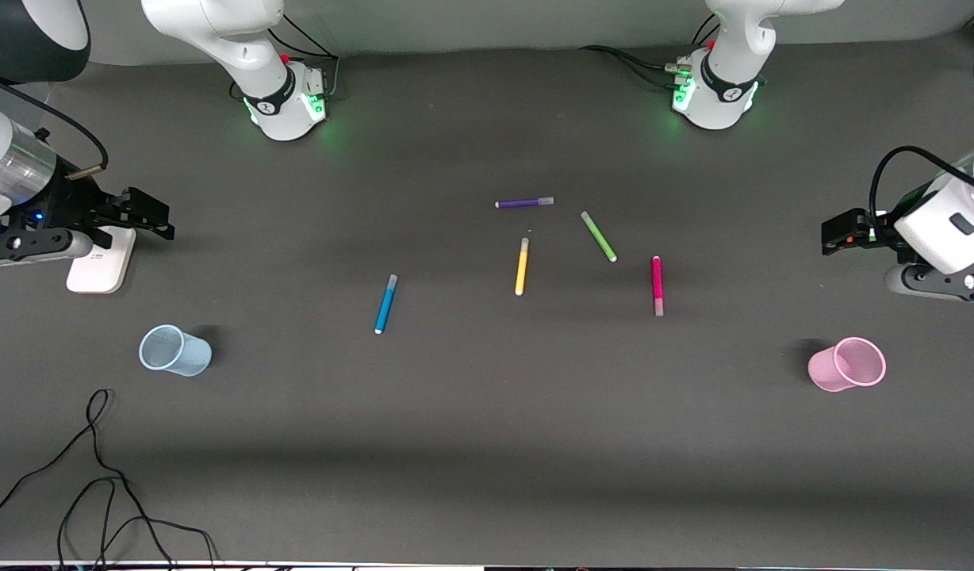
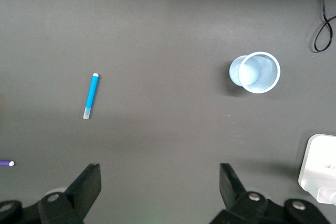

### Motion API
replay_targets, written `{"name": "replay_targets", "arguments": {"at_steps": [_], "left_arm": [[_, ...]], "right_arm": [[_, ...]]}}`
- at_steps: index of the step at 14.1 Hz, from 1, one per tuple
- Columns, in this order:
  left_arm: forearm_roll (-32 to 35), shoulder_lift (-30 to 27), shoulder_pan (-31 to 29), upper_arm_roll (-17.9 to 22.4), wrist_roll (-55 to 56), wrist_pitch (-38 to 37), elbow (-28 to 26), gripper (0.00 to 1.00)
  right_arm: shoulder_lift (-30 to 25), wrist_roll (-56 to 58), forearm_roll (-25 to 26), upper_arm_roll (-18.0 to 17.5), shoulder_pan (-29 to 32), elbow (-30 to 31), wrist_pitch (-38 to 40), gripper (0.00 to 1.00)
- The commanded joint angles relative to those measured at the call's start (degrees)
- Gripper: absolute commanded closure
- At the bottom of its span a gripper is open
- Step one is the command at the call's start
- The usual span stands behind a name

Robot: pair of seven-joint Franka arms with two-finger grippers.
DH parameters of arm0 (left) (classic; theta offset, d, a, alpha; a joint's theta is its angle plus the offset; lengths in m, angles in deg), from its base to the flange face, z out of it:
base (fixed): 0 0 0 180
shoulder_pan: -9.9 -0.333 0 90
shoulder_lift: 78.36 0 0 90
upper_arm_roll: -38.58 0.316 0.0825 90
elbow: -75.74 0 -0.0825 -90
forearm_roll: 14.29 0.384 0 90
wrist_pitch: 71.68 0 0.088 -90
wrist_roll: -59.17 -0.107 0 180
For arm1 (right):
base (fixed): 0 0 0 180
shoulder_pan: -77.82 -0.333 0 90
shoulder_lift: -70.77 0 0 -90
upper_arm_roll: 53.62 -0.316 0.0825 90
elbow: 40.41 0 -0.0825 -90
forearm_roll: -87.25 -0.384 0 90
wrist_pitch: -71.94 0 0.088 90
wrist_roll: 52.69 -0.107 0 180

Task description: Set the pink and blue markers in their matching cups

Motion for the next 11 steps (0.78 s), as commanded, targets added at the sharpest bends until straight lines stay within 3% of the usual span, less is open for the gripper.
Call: {"name": "replay_targets", "arguments": {"at_steps": [1,7,11], "left_arm": [[-0.4,-0.6,0.7,0.1,0.4,-0.8,-1.0,0.01],[-2.0,-4.5,2.4,-0.4,4.9,6.9,-13.0,0.02],[-5.8,-11.0,5.8,-0.5,10.9,23.8,-31.9,0.02]], "right_arm": [[1.3,0.2,-0.3,-0.2,-0.2,-0.7,-0.3,0.00],[1.2,-4.7,-0.4,-3.0,-0.2,-0.7,-0.3,0.01],[2.3,-10.5,-2.3,-5.2,-0.6,-0.7,-2.2,0.00]]}}
